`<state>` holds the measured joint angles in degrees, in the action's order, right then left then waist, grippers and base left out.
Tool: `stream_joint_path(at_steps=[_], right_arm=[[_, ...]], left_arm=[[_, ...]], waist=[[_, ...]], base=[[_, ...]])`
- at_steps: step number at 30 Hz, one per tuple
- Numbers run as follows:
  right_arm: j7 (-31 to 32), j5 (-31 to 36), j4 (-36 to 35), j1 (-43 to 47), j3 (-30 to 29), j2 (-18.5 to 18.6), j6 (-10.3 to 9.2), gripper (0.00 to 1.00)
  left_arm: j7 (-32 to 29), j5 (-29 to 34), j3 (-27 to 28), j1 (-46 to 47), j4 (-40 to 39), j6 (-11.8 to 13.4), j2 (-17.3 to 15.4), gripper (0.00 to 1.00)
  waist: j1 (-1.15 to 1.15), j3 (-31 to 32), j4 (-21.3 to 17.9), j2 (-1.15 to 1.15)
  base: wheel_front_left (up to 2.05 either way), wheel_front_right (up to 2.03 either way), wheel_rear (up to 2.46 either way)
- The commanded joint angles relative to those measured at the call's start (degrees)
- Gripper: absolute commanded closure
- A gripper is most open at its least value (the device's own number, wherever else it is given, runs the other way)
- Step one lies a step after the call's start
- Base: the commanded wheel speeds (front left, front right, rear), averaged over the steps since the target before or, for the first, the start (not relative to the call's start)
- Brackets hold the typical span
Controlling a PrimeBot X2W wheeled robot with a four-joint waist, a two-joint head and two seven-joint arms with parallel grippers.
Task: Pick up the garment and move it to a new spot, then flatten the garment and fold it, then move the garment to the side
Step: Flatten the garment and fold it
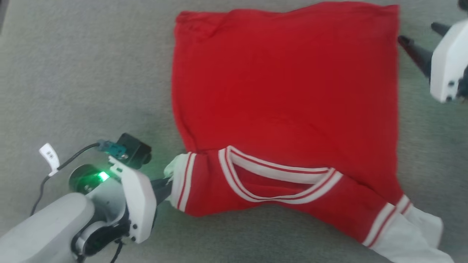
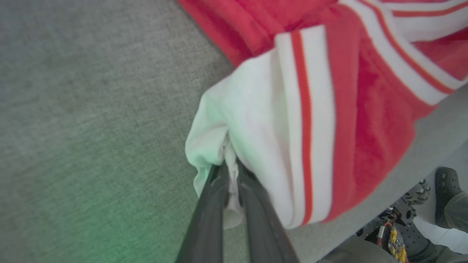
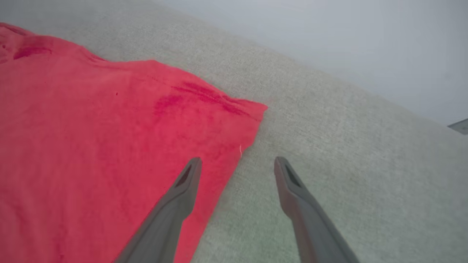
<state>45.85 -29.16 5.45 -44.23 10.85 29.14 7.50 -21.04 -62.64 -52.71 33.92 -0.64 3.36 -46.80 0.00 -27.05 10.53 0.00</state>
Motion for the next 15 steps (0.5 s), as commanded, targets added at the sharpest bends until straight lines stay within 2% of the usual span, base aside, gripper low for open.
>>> stream_joint_path(at_steps=[1, 8, 10, 15], right_arm=[[-0.3, -0.2, 2.0, -1.7, 0.3, -0.2, -0.02, 0.0], [2.3, 0.5, 17.1, -10.9, 3.8, 0.1, -0.01, 0.0], [5.8, 0.6, 24.1, -11.8, 4.3, -0.7, -0.02, 0.0], [13.7, 0.3, 32.2, -10.7, 5.7, -2.3, -0.04, 0.0]], left_arm=[[0.3, 1.3, -0.5, 0.8, 1.9, 0.2, 1.5, 1.0], [0.4, 1.8, -1.5, 3.3, 6.4, -2.0, 5.0, 1.0], [0.8, 1.7, -1.6, 3.8, 8.3, -2.8, 6.0, 1.0], [1.4, 1.2, -1.8, 3.8, 10.9, -3.6, 6.8, 1.0]], waist=[[0.0, -2.1, 2.5, 0.0], [0.0, -4.9, 6.7, 0.0], [0.0, -5.6, 7.6, 0.0], [0.0, -5.6, 7.9, 0.0]], base=[[0.0, 0.0, 0.0], [0.0, 0.0, 0.0], [0.0, 0.0, 0.0], [0.0, 0.0, 0.0]])
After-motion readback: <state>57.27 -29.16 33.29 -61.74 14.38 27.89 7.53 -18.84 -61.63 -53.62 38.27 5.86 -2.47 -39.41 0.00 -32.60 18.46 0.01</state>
